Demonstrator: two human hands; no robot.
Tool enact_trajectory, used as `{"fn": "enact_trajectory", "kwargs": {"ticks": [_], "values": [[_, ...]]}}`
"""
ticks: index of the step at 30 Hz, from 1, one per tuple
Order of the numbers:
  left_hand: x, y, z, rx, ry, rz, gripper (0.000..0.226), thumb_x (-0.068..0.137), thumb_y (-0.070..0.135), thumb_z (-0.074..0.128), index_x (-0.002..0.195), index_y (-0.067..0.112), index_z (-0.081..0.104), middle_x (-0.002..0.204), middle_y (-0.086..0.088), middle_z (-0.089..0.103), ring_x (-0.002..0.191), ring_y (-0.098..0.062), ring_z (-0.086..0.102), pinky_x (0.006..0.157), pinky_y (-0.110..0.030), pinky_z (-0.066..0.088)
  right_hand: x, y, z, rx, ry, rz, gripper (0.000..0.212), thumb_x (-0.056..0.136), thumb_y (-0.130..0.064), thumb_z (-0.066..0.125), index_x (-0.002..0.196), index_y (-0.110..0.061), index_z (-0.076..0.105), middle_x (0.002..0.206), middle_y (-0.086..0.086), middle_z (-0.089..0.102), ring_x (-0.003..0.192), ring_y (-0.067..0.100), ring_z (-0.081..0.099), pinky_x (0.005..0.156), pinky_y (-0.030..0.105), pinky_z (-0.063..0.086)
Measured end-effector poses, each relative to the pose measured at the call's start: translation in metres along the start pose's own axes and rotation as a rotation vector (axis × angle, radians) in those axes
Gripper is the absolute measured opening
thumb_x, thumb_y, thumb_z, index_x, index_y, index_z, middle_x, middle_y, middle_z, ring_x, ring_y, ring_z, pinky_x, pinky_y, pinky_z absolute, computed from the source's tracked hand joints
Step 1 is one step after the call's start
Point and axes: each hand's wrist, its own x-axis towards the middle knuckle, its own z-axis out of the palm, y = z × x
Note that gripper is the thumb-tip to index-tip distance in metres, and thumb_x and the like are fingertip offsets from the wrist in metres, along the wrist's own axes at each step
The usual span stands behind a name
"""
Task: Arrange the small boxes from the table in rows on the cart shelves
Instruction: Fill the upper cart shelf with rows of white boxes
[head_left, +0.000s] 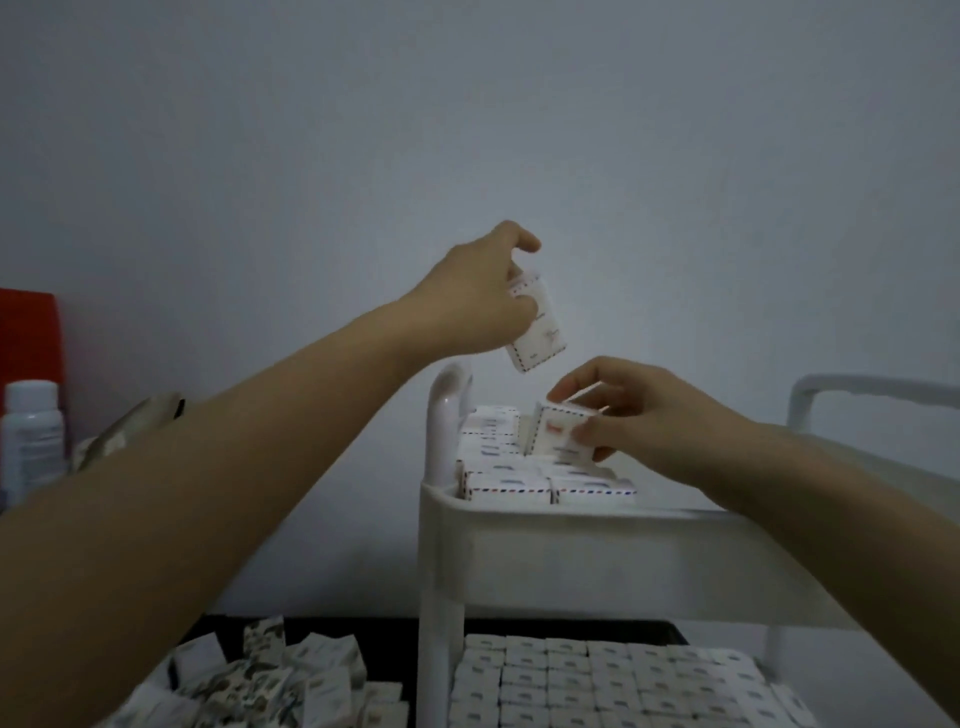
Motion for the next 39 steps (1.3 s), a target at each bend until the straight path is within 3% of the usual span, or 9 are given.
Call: {"fn": "enact_trajectory", "kwargs": {"ticks": [4, 8, 12, 20, 25, 28, 32, 36, 39], "values": [[0.01, -0.004, 0.02, 0.024, -0.13, 0.007, 0.068, 0.089, 0.015, 0.061, 0.146, 0.023, 0.026, 0.118, 0.004, 0.061, 0.092, -0.01, 0.06, 0.067, -0.014, 0.047, 0.0, 0.002, -0.001, -0.057, -0.074, -0.001, 0.031, 0.089, -0.002, 0.058, 0.096, -0.029, 0.07, 0.104, -0.002, 0.064, 0.092, 0.016, 0.066, 0.077, 0.023, 0.057], [0.01, -0.01, 0.022, -0.12, -0.196, -0.032, 0.078, 0.087, 0.017, 0.068, 0.149, 0.027, 0.021, 0.111, 0.009, 0.061, 0.086, -0.01, 0.068, 0.067, -0.016, 0.054, 0.0, 0.005, -0.001, -0.071, -0.144, 0.035, 0.025, 0.091, -0.001, 0.055, 0.096, -0.02, 0.069, 0.1, 0.005, 0.068, 0.077, 0.008, 0.063, 0.058, 0.011, 0.048], [0.009, -0.011, 0.022, -0.049, -0.249, -0.004, 0.08, 0.084, 0.021, 0.073, 0.148, 0.028, 0.026, 0.111, 0.011, 0.064, 0.093, -0.009, 0.067, 0.083, -0.026, 0.054, 0.001, 0.003, -0.001, -0.09, -0.195, 0.062, 0.03, 0.093, 0.0, 0.047, 0.094, -0.015, 0.073, 0.099, 0.003, 0.071, 0.068, 0.0, 0.064, 0.054, 0.009, 0.046], [0.01, -0.006, 0.023, 0.107, -0.376, 0.043, 0.05, 0.082, 0.023, 0.075, 0.127, 0.027, 0.054, 0.105, 0.016, 0.064, 0.094, 0.0, 0.06, 0.089, -0.025, 0.049, 0.001, 0.002, 0.0, -0.33, -0.04, -0.005, 0.029, 0.091, -0.024, 0.055, 0.078, -0.04, 0.076, 0.093, -0.019, 0.068, 0.086, 0.008, 0.063, 0.085, 0.028, 0.055], [0.014, -0.007, 0.026, 0.224, -0.569, -0.031, 0.039, 0.077, 0.024, 0.08, 0.111, 0.027, 0.063, 0.101, 0.014, 0.07, 0.088, 0.0, 0.064, 0.078, -0.02, 0.047, -0.003, 0.001, 0.0, -0.318, -0.025, -0.028, 0.027, 0.089, -0.024, 0.056, 0.083, -0.04, 0.077, 0.064, -0.018, 0.065, 0.06, -0.009, 0.055, 0.062, 0.017, 0.041], [0.017, -0.005, 0.031, 0.334, -0.671, -0.033, 0.026, 0.077, 0.021, 0.079, 0.099, 0.024, 0.066, 0.1, 0.011, 0.072, 0.085, -0.002, 0.065, 0.073, -0.018, 0.044, -0.003, 0.003, 0.0, -0.286, -0.017, -0.036, 0.025, 0.087, -0.024, 0.055, 0.083, -0.036, 0.077, 0.064, -0.005, 0.064, 0.056, 0.003, 0.05, 0.062, 0.022, 0.041], [0.018, -0.002, 0.032, 0.395, -0.792, -0.018, 0.023, 0.085, 0.007, 0.064, 0.096, 0.027, 0.065, 0.105, 0.01, 0.071, 0.092, -0.004, 0.062, 0.086, -0.021, 0.043, -0.003, 0.006, 0.001, -0.352, -0.016, -0.065, 0.023, 0.086, -0.024, 0.056, 0.085, -0.038, 0.073, 0.066, -0.008, 0.057, 0.059, 0.005, 0.049, 0.062, 0.023, 0.039], [0.011, 0.004, 0.029, 0.477, -0.737, 0.009, 0.05, 0.089, -0.004, 0.043, 0.113, 0.031, 0.068, 0.109, 0.015, 0.062, 0.103, -0.004, 0.052, 0.092, -0.023, 0.035, -0.005, 0.004, 0.002, -0.337, 0.104, -0.134, 0.014, 0.085, -0.027, 0.056, 0.089, -0.037, 0.065, 0.072, -0.013, 0.065, 0.068, 0.002, 0.059, 0.066, 0.022, 0.043], [0.002, 0.007, 0.016, 0.427, -0.446, 0.06, 0.052, 0.088, -0.005, 0.041, 0.113, 0.03, 0.07, 0.095, 0.019, 0.057, 0.101, -0.004, 0.051, 0.087, -0.019, 0.035, -0.011, -0.001, 0.005, -0.418, 0.32, -0.296, 0.017, 0.084, -0.027, 0.054, 0.095, -0.033, 0.065, 0.068, -0.014, 0.062, 0.067, 0.004, 0.058, 0.072, 0.031, 0.047]]}}
